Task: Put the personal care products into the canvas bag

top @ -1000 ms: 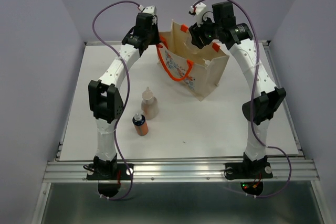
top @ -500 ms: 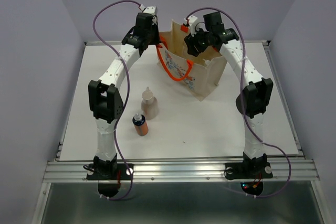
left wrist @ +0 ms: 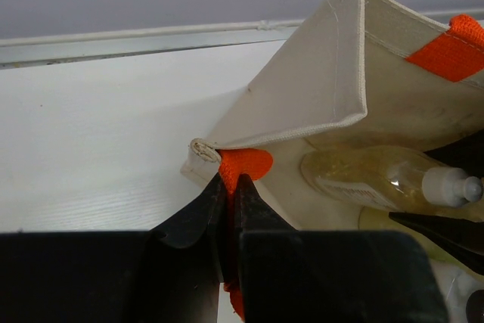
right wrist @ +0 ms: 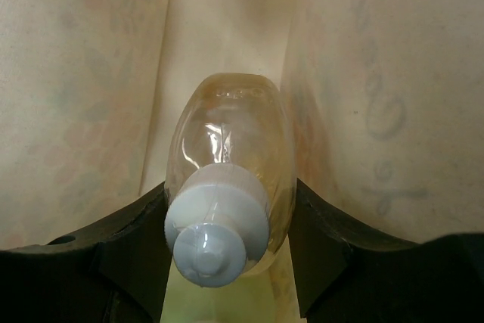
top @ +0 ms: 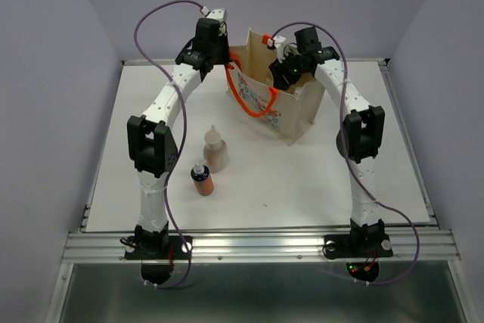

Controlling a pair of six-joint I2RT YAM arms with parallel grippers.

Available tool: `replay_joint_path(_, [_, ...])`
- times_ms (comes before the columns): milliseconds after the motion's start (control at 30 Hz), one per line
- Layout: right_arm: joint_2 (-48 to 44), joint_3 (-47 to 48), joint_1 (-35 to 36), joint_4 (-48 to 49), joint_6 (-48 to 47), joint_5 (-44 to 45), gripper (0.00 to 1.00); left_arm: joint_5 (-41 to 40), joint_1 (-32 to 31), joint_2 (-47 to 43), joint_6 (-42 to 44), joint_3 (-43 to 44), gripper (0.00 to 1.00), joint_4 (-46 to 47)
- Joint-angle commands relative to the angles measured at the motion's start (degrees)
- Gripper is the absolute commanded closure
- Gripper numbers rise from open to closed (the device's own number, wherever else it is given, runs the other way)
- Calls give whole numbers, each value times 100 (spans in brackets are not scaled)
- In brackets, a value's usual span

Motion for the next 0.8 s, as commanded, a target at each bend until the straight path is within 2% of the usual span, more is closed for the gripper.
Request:
replay_joint_path(0, [-272,316,-12,602,-142,-285,96,28,-10,-267,124,113,100,186])
replay_joint_path(133, [-122,333,-12,602,-55,-162,82,37,-10,-258,133,157,100,204])
replay_joint_path(167, [-105,316,-12,593,-54,-83,67,37,-10,-232,151,183,100,178])
replay_joint_path(200, [-96,316,-12,593,-37,-47,59,11,-10,-223,168,218,100,152])
replay_joint_path(367, [-157,333,-12,576,86,93,35,-42,-10,-214,160,289,100,107])
replay_joint_path(600, [-385,377,-12,690,297,331,21,-34,-10,-188,98,307,100,99])
replay_joint_path(767, [-675,351,-12,909,411,331,18,-25,-10,-188,45,315,100,90])
